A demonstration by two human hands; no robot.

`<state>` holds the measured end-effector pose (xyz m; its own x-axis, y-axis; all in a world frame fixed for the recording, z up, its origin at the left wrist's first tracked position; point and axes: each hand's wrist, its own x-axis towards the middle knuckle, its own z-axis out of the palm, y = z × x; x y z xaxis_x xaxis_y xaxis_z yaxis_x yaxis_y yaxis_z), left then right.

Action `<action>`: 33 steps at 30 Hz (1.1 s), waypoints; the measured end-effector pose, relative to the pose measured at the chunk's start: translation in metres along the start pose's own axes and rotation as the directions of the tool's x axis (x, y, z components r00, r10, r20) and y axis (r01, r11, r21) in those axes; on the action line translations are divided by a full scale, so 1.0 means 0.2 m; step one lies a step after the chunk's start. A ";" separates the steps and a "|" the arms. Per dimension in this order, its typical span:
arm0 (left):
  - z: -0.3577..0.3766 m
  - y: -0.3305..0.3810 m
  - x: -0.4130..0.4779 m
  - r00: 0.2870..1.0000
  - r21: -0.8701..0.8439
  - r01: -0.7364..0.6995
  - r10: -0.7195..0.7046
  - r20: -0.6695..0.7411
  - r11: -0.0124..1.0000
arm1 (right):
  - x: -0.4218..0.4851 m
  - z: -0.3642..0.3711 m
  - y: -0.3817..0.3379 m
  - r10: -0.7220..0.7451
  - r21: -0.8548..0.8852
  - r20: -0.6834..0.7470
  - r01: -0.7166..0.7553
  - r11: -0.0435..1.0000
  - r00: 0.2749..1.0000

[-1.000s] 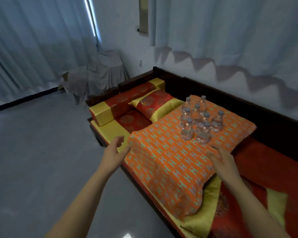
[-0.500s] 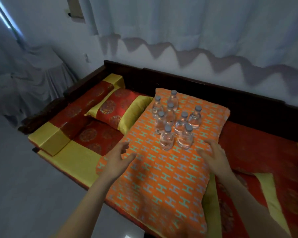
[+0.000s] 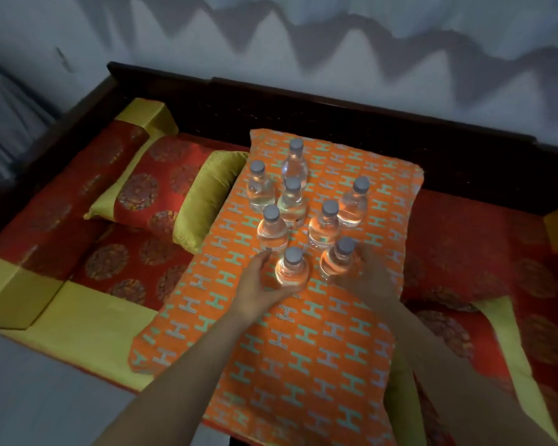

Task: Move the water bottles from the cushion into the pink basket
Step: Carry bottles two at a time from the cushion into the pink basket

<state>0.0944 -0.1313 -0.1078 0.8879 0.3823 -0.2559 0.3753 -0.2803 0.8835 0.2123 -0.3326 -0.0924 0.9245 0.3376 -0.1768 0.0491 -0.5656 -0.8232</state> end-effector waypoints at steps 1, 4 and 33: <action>0.02 0.00 0.04 1.000 0.016 -0.021 0.021 0.008 1.000 | 0.02 0.01 0.00 -0.003 -0.002 0.006 0.003 1.000 1.000; 0.06 0.00 0.13 0.995 0.044 -0.099 0.097 0.039 0.994 | 0.09 0.04 0.00 0.067 -0.068 0.095 -0.061 0.996 0.993; -0.21 0.31 0.02 0.960 0.103 -0.267 0.255 0.114 0.958 | -0.33 -0.13 -0.07 0.057 0.152 -0.379 0.002 0.988 0.924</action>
<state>0.1099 -0.1107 -0.0375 0.9786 0.1951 -0.0648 0.1499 -0.4615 0.8744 0.1608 -0.3661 -0.0545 1.0000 -0.0057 -0.0052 -0.0072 -0.4441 -0.8959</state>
